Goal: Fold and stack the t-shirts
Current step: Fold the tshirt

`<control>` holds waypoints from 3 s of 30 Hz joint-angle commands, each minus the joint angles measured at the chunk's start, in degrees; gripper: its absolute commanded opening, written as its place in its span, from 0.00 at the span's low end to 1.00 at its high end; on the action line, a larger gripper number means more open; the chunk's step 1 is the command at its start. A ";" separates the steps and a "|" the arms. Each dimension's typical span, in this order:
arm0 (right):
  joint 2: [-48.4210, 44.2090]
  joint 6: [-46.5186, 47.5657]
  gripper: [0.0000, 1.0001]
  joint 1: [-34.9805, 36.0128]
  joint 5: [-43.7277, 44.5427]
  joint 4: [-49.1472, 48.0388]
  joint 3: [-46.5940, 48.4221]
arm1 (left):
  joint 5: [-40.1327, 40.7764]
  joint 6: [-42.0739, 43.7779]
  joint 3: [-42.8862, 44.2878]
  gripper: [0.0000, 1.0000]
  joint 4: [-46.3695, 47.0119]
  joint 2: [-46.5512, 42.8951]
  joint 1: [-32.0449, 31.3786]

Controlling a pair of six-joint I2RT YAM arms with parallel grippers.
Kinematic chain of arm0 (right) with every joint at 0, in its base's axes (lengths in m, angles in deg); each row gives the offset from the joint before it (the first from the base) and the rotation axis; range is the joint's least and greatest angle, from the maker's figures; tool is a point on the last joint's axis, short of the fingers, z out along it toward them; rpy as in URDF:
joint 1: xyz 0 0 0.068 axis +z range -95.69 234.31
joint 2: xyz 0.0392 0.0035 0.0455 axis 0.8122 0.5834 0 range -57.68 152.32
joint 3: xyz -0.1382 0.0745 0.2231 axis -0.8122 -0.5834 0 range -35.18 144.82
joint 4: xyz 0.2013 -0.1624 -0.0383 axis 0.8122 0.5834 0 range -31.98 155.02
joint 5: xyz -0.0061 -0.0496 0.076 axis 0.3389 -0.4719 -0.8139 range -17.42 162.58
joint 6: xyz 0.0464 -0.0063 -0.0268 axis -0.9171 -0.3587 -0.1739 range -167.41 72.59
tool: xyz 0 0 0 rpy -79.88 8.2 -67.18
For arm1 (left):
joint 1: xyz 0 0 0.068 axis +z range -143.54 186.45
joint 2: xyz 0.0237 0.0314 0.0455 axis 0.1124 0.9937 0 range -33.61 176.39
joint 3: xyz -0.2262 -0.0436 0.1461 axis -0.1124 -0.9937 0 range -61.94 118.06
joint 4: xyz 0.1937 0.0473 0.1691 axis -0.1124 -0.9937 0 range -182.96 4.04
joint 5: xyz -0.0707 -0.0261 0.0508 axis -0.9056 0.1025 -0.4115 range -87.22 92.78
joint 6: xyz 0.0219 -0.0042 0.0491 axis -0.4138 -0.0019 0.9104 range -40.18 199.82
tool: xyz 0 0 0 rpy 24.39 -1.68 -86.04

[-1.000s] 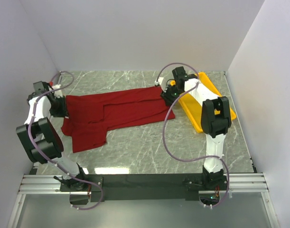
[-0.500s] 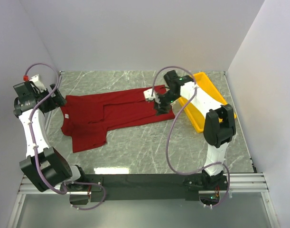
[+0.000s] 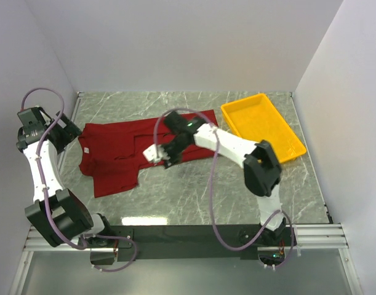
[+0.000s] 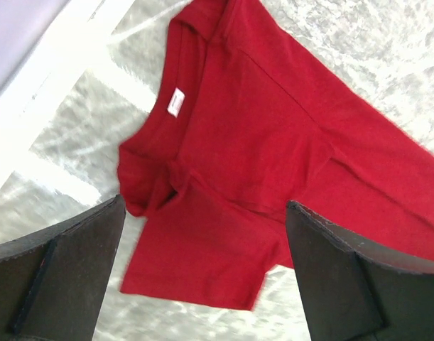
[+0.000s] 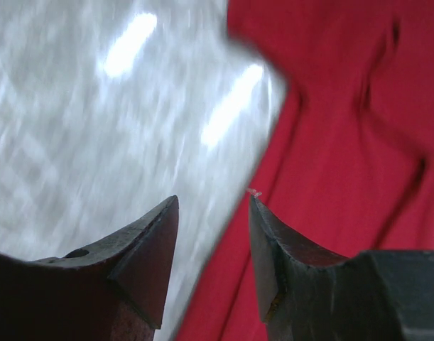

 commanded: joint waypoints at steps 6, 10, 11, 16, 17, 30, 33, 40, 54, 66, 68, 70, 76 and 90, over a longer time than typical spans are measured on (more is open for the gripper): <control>8.77 -3.11 0.53 11.06 3.22 -10.69 7.97 | 1.62 -12.64 -0.93 0.99 -3.65 -4.55 0.28; 10.62 -4.43 0.54 14.67 5.94 -15.71 7.71 | 2.05 -13.80 -3.13 0.99 -5.14 -5.79 0.20; 10.80 -4.60 0.54 15.20 6.56 -16.94 6.93 | 2.76 -13.89 -3.83 1.00 -5.32 -6.05 -0.24; 14.40 -6.36 0.57 17.93 11.73 -23.36 6.92 | 4.17 -13.36 -4.28 0.99 -6.47 -7.11 -2.35; 15.28 -6.71 0.57 18.37 12.44 -23.63 8.23 | 4.17 -13.45 -4.10 0.99 -6.55 -7.28 -2.79; 19.68 -6.71 0.54 18.46 18.16 -22.75 8.42 | 6.63 -13.19 -3.57 1.00 -8.49 -10.09 -4.38; 20.82 -7.41 0.45 18.46 18.52 -21.70 9.64 | 7.51 -13.19 -3.31 0.99 -8.93 -10.53 -4.38; 18.72 -18.03 0.06 16.44 9.67 -24.33 13.50 | 10.76 -13.10 0.72 0.99 -11.12 -10.10 -4.90; 24.07 -69.45 0.00 6.77 16.39 -41.81 27.84 | 14.02 -12.40 3.81 0.99 -11.04 -8.86 -5.78; 30.40 -82.82 0.13 6.24 21.93 -38.32 33.19 | 2.87 -8.19 -0.93 0.99 -7.35 -8.34 -5.78; 31.54 -85.71 0.18 5.81 28.23 -37.17 35.13 | -0.64 -7.04 -2.95 0.99 -6.56 -8.08 -5.78; 31.37 -87.48 0.24 5.37 32.38 -36.37 35.40 | -2.41 -6.07 -4.97 1.00 -6.03 -7.81 -5.78; 29.44 -89.59 0.42 2.47 38.29 -34.26 34.17 | -9.53 -2.47 -7.70 0.97 -7.34 -3.77 -5.87; 1.60 -57.20 0.73 -9.40 -8.37 -28.17 6.86 | 8.81 3.77 -1.12 0.90 -12.43 6.86 -23.52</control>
